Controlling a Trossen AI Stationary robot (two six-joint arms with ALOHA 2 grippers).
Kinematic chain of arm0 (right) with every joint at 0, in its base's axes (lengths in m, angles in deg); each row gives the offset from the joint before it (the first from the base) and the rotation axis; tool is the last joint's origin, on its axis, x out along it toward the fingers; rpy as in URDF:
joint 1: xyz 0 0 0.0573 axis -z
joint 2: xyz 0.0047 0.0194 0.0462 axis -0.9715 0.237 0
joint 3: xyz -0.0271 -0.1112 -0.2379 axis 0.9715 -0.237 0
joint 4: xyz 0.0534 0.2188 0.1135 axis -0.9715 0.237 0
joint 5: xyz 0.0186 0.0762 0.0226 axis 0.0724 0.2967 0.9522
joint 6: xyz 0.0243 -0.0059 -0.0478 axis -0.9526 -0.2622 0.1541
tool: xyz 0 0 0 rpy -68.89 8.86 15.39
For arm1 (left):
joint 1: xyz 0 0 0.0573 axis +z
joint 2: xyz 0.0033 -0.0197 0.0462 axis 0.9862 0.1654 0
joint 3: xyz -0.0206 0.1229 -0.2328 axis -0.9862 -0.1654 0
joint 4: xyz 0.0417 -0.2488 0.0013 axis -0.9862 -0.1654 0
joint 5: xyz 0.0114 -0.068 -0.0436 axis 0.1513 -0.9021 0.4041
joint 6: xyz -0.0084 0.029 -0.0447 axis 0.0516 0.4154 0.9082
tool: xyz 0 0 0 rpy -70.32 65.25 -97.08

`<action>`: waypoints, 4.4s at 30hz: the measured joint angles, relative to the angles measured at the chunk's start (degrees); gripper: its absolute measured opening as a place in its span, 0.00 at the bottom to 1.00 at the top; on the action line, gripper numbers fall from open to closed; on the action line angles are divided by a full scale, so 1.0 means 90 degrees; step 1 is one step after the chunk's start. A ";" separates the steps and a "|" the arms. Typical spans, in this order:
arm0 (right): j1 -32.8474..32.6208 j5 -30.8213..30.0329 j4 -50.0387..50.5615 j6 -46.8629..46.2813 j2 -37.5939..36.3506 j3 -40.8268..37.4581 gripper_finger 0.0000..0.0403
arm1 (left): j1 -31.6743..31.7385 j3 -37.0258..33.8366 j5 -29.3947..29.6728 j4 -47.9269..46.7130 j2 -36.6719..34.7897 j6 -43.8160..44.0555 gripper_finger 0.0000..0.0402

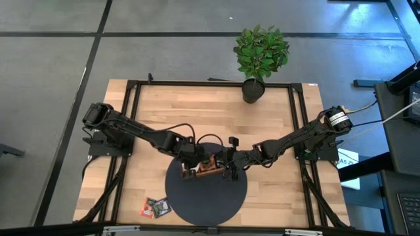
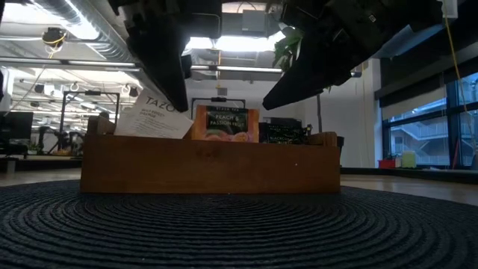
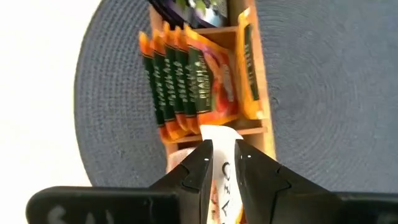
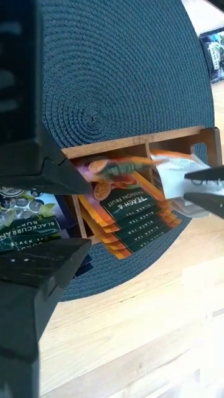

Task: Pick & Place Tea
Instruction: Put the white orange tea bag into the left section of the wooden organizer, then put the black white tea bag into the right section of the wooden organizer

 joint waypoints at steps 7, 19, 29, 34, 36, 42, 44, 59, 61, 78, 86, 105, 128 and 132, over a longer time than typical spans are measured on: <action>-0.0001 -0.0001 0.0000 -0.0002 0.0000 0.0000 0.31 | 0.0010 0.0000 0.0297 0.0202 0.0000 -0.0280 0.16; 0.0001 -0.0001 0.0000 0.0000 0.0000 0.0000 0.31 | -0.0004 0.0000 0.0210 -0.0190 0.0000 0.0158 0.16; 0.0001 -0.0001 0.0000 0.0000 0.0000 0.0000 0.31 | -0.0053 0.0000 -0.0100 -0.0189 0.0000 0.0163 0.16; -0.0001 -0.0001 0.0000 0.0000 0.0000 0.0000 0.31 | -0.0055 0.0000 -0.0098 -0.0187 0.0000 0.0150 0.16; 0.0001 -0.0001 0.0000 0.0000 0.0000 0.0000 0.31 | -0.0057 0.0000 -0.0098 -0.0189 0.0000 0.0140 0.16; -0.0001 -0.0001 0.0000 0.0000 0.0000 0.0000 0.31 | -0.0039 0.0000 -0.0081 -0.0180 0.0000 -0.0264 0.14; 0.0001 -0.0001 0.0000 0.0000 0.0000 0.0000 0.31 | -0.0033 0.0000 -0.0076 -0.0180 0.0000 -0.0365 0.11; 0.0001 -0.0001 0.0000 0.0002 0.0000 0.0000 0.31 | -0.0033 0.0000 -0.0086 -0.0163 0.0000 -0.0642 0.01; 0.0000 -0.0001 0.0000 0.0002 0.0000 0.0000 0.31 | -0.0058 0.0000 -0.0077 -0.0160 0.0000 -0.0639 0.01; 0.0000 -0.0001 0.0003 -0.0015 0.0000 0.0000 0.31 | -0.0883 -0.0208 0.1699 -0.0109 -0.0351 0.0088 0.01; 0.0000 -0.0001 0.0002 -0.0015 0.0000 0.0000 0.31 | -0.1126 -0.0444 0.2203 -0.0035 -0.0345 0.0601 0.02; -0.0001 0.0001 0.0001 -0.0017 0.0000 0.0002 0.31 | -0.1172 -0.0444 0.2744 0.0134 -0.0379 0.0761 0.11; 0.0001 0.0004 0.0002 -0.0016 0.0000 0.0002 0.31 | -0.2418 -0.0447 0.2586 -0.0398 -0.0937 0.2607 0.34; 0.0000 0.0001 0.0001 -0.0014 0.0000 0.0002 0.31 | -0.3109 -0.0444 0.2094 -0.0388 -0.0851 0.3698 0.34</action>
